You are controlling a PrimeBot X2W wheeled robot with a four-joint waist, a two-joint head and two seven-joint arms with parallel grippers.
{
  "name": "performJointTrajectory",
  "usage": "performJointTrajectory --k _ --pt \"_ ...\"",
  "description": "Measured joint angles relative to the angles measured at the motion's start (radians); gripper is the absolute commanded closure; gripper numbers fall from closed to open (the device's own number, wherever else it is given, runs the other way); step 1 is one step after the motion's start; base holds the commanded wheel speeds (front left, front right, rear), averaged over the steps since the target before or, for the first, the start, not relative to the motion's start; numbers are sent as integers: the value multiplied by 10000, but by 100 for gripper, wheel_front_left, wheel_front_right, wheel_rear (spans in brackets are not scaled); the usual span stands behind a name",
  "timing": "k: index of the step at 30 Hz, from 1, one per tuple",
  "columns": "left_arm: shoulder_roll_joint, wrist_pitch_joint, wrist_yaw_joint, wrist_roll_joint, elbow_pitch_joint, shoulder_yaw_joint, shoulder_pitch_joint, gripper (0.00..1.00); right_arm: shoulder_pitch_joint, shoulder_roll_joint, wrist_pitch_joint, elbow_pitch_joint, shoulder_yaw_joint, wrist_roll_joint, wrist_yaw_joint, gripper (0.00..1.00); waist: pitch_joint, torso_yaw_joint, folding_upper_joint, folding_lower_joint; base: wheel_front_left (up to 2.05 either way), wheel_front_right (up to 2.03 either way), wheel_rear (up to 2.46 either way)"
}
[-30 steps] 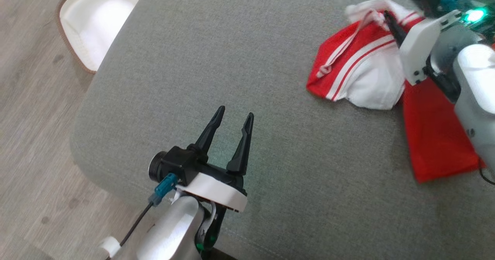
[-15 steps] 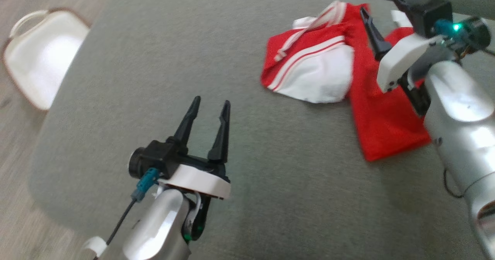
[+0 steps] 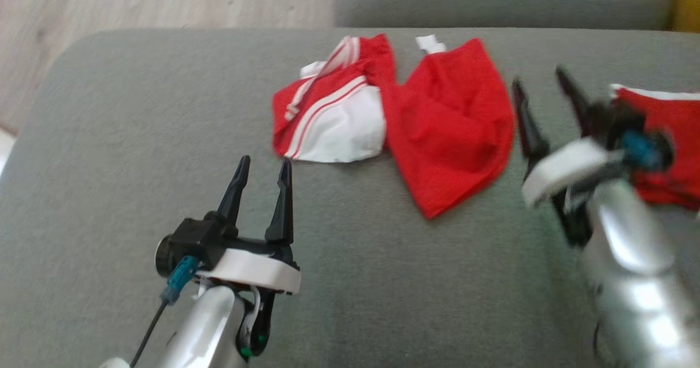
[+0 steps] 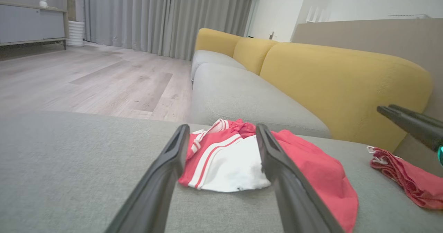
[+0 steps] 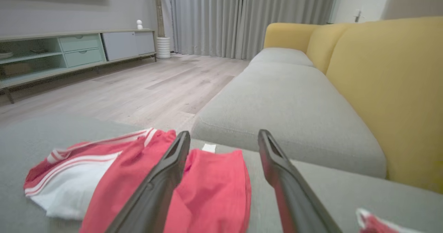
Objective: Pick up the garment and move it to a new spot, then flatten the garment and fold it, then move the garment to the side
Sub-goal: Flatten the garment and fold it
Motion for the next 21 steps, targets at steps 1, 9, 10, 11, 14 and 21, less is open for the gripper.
performJointTrajectory --k 1,9,10,11,14,21 --pt "13 0 0 0 2 27 51 0 478 155 0 -330 -259 -211 0 0 -58 -149 0 0 0 0 0" --pt "54 0 -25 8 113 184 202 0 3918 1124 23 -2907 -1776 -909 0 0 -198 -1125 0 0 0 0 0" --pt "58 0 -33 8 119 207 201 0 4122 1175 86 -3137 -1824 -909 0 0 -168 -1216 0 0 0 0 0" --pt "61 0 -36 10 125 224 198 0 4258 1208 169 -3352 -1887 -905 0 0 -128 -1299 0 0 0 0 0" --pt "82 0 -92 119 178 236 187 0 4335 1218 403 -3954 -1950 -558 0 0 16 -1513 0 1 0 0 0" --pt "529 474 -364 1032 907 -489 -702 0 4307 1220 738 -5060 -1814 -420 0 0 570 -1894 0 2 0 0 0"
